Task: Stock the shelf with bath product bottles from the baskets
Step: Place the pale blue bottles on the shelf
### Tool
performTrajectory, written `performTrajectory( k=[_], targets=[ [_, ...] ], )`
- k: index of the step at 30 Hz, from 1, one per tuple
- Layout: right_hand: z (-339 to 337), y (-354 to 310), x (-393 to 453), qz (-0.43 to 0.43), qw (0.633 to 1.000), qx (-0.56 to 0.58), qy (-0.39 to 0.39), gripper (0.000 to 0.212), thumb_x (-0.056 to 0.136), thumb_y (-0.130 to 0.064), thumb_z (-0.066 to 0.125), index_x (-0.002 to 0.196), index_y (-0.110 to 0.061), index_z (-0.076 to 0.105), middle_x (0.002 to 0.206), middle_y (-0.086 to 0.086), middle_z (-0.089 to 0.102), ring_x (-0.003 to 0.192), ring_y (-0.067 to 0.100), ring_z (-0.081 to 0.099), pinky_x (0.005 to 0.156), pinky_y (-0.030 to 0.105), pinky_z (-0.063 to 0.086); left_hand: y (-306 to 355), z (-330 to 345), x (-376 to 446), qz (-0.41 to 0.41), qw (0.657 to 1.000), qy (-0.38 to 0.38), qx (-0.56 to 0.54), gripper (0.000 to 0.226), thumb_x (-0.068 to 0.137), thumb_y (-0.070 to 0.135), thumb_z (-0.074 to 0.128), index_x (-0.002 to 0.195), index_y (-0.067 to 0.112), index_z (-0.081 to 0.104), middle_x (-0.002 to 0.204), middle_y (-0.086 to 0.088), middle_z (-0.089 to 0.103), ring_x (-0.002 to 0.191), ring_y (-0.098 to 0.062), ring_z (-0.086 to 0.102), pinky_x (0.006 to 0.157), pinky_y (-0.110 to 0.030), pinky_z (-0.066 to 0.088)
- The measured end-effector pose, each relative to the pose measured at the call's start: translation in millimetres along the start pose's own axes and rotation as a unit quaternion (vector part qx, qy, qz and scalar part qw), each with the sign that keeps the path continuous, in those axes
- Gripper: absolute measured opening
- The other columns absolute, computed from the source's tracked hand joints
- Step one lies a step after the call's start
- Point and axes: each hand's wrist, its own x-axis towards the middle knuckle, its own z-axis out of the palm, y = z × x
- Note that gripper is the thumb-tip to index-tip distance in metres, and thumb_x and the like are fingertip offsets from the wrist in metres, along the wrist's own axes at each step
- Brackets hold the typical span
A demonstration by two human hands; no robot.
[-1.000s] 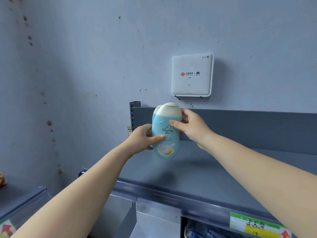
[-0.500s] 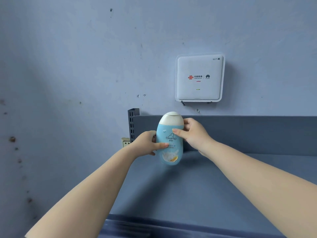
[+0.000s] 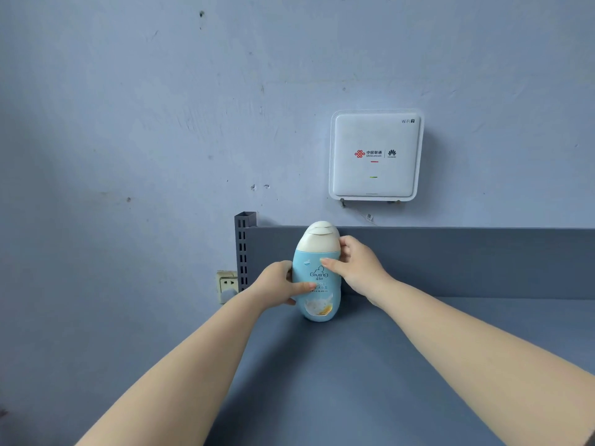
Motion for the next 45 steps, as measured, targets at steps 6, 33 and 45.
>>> performTrajectory(
  k=[6, 33, 45],
  targets=[
    [-0.5, -0.4, 6.0, -0.022, 0.996, -0.090, 0.009, 0.037, 0.082, -0.022, 0.071, 0.114, -0.012, 0.057, 0.111, 0.003, 0.065, 0.101, 0.020, 0.061, 0.090, 0.035, 0.049, -2.2, 0.3, 6.8, -0.013, 1.000, 0.007, -0.001, 0.043, 0.080, 0.028, 0.073, 0.114, 0.006, 0.059, 0.110, -0.009, 0.065, 0.100, -0.021, 0.064, 0.073, -0.033, 0.059],
    [-164.0, -46.0, -99.5, -0.104, 0.912, -0.390, 0.070, 0.020, 0.090, -0.024, 0.056, 0.108, -0.015, 0.055, 0.101, -0.002, 0.059, 0.095, 0.019, 0.055, 0.079, 0.031, 0.046, 148.8, 41.7, -73.5, 0.224, 0.917, 0.210, 0.256, 0.033, 0.087, 0.028, 0.061, 0.117, 0.016, 0.054, 0.113, 0.001, 0.057, 0.105, -0.019, 0.051, 0.080, -0.034, 0.044],
    [-343.3, -3.2, -261.8, 0.016, 0.741, -0.672, 0.013, 0.019, 0.093, -0.025, 0.044, 0.104, -0.015, 0.054, 0.101, 0.001, 0.059, 0.087, 0.023, 0.056, 0.060, 0.029, 0.036, 285.1, 252.8, -130.2, 0.357, 0.851, 0.012, 0.385, 0.023, 0.091, 0.022, 0.049, 0.111, 0.013, 0.057, 0.112, -0.002, 0.059, 0.102, -0.023, 0.055, 0.070, -0.028, 0.040]
  ],
)
